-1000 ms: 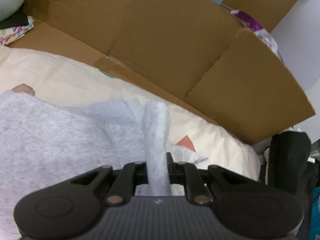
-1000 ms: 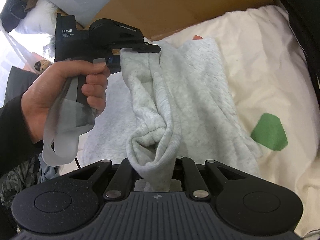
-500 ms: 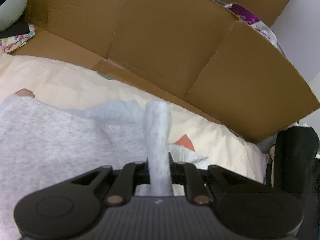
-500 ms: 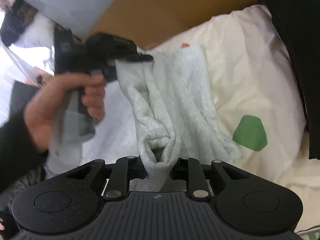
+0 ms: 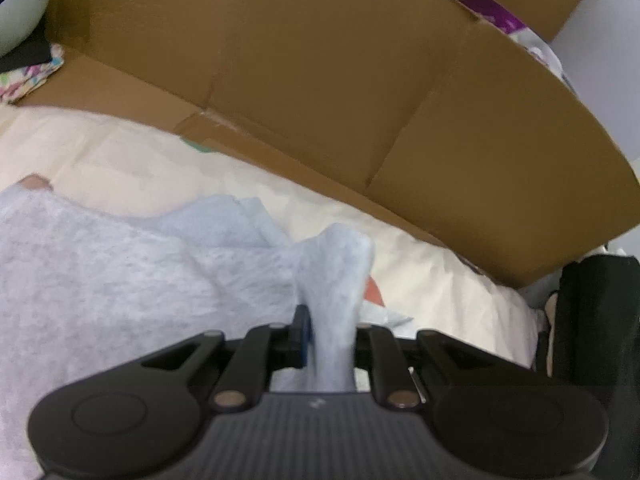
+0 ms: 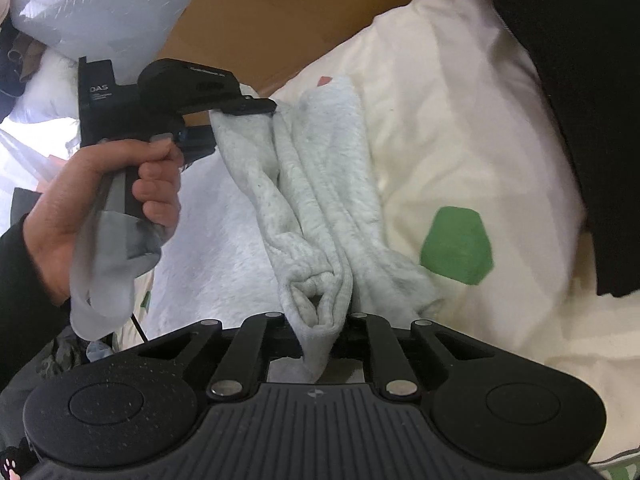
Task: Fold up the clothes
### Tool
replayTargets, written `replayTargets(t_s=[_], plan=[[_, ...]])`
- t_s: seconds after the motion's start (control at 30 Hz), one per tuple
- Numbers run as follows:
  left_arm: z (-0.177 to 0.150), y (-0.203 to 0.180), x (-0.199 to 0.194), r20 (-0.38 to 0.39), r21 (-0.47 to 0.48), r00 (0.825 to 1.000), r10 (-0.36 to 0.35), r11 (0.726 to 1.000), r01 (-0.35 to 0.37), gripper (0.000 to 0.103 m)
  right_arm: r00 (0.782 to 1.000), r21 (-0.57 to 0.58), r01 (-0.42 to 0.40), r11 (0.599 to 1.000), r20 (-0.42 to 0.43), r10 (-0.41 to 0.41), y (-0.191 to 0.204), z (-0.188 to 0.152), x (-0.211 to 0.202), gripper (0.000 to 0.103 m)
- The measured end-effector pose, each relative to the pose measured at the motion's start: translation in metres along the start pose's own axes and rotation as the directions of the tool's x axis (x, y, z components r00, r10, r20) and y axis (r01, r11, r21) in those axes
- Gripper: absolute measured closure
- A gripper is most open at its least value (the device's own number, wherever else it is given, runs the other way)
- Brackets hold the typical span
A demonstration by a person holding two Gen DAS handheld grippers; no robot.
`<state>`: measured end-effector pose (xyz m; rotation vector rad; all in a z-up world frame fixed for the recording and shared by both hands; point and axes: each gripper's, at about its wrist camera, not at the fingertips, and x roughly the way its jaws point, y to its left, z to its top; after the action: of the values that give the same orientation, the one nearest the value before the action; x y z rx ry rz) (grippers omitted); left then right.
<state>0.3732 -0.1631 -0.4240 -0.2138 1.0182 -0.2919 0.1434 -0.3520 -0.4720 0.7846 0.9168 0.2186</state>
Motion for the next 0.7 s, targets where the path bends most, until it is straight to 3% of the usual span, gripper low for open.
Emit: replayTargets(t_s=[0.27, 0.47, 0.7], plan=[[0.005, -0.004, -0.008, -0.036, -0.011, 0.999, -0.029, 1.0, 0.028, 0.091, 1.0, 0.023, 0.002, 1.0, -0.004, -0.002, -0.008, -0.001, 0.0, 0.096], [0.003, -0.015, -0.011, -0.046, -0.008, 0.996, -0.083, 0.997, 0.082, 0.066, 1.0, 0.06, 0.008, 0.998, -0.019, -0.007, -0.016, 0.0, 0.01, 0.096], [0.01, -0.006, -0.018, -0.06, -0.044, 0.984, -0.168, 0.985, 0.165, 0.064, 1.0, 0.13, -0.026, 0.991, -0.014, 0.028, -0.025, 0.001, 0.009, 0.095]])
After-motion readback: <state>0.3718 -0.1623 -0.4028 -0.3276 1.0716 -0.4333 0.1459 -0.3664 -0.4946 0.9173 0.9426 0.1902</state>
